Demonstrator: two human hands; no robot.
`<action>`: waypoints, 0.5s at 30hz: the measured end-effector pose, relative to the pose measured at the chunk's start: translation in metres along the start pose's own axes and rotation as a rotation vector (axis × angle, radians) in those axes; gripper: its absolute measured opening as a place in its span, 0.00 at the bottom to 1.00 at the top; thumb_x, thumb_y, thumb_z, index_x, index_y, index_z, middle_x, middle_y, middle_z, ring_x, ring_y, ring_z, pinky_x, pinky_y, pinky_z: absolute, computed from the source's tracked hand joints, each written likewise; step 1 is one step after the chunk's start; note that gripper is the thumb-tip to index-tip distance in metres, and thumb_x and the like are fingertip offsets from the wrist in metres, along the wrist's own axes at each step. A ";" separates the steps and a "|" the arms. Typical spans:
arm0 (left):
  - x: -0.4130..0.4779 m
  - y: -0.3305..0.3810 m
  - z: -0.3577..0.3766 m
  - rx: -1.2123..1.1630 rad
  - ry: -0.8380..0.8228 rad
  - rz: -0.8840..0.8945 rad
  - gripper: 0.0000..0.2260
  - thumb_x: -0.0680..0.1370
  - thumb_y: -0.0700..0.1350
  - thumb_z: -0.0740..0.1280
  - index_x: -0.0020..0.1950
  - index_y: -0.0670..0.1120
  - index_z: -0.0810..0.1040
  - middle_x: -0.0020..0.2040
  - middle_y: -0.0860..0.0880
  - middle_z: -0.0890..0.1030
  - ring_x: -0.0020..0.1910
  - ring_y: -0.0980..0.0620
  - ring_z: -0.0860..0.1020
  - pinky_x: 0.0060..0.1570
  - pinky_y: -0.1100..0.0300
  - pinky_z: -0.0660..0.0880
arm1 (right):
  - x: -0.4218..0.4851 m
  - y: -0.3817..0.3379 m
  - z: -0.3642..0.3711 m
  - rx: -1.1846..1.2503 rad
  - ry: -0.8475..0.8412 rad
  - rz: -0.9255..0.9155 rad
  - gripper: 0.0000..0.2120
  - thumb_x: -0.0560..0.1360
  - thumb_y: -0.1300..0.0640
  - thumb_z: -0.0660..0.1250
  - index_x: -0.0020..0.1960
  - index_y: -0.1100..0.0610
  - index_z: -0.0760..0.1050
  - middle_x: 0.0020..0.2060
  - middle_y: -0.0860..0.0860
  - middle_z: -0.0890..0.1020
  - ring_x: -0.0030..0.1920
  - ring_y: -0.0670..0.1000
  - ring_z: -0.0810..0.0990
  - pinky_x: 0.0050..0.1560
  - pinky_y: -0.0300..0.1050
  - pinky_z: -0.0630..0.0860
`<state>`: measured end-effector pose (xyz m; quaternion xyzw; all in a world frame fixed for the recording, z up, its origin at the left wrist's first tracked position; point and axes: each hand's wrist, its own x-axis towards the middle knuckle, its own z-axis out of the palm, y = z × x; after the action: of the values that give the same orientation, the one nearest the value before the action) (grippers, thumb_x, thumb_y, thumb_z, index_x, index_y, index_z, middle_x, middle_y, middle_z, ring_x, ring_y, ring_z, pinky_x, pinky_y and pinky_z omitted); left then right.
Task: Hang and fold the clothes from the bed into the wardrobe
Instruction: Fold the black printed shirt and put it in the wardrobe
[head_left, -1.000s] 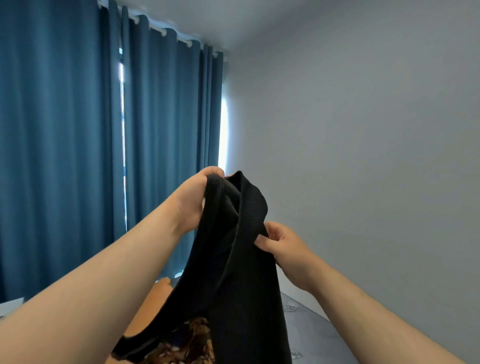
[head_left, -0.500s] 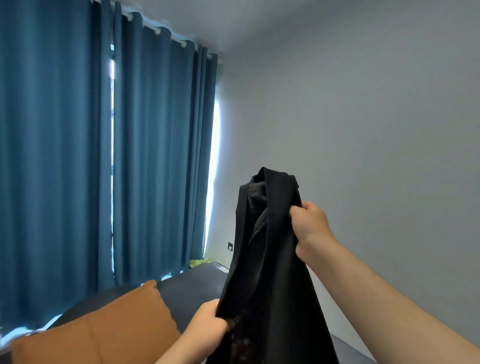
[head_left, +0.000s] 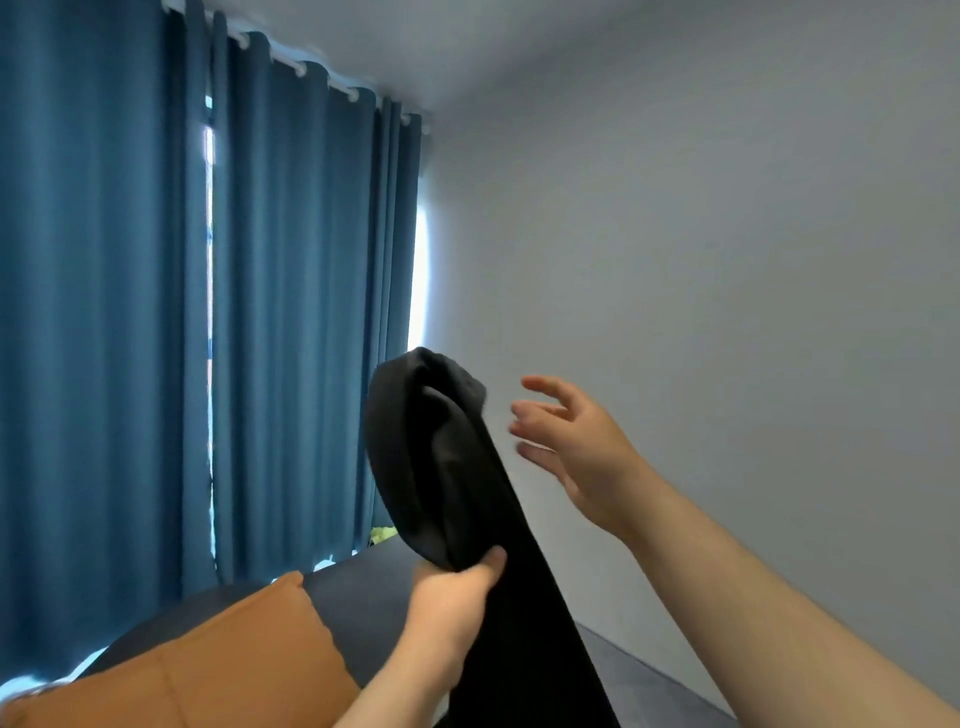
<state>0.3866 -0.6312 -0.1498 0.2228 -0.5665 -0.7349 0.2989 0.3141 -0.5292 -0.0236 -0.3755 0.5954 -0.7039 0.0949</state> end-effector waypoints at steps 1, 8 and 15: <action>0.005 0.005 -0.007 -0.097 0.027 -0.008 0.16 0.71 0.42 0.76 0.57 0.44 0.79 0.46 0.46 0.85 0.47 0.44 0.82 0.50 0.50 0.79 | -0.010 0.011 -0.016 -0.100 0.028 -0.013 0.13 0.76 0.61 0.69 0.58 0.50 0.74 0.55 0.53 0.80 0.51 0.48 0.80 0.56 0.42 0.77; 0.021 0.056 -0.032 -0.559 -0.106 -0.204 0.20 0.78 0.54 0.65 0.55 0.36 0.79 0.46 0.37 0.84 0.46 0.39 0.82 0.42 0.48 0.77 | -0.097 0.142 -0.054 -0.528 -0.319 0.348 0.28 0.63 0.51 0.76 0.62 0.42 0.74 0.56 0.43 0.82 0.57 0.42 0.80 0.61 0.43 0.75; 0.046 0.060 -0.064 -0.479 0.106 -0.121 0.19 0.77 0.54 0.68 0.61 0.41 0.77 0.54 0.41 0.83 0.51 0.41 0.81 0.44 0.49 0.78 | -0.066 0.148 -0.053 -0.666 -0.042 0.282 0.03 0.74 0.62 0.70 0.42 0.56 0.80 0.35 0.49 0.84 0.40 0.46 0.83 0.44 0.43 0.77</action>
<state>0.4069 -0.7187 -0.1081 0.2175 -0.3455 -0.8519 0.3281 0.2794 -0.4907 -0.1860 -0.3145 0.8359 -0.4435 0.0755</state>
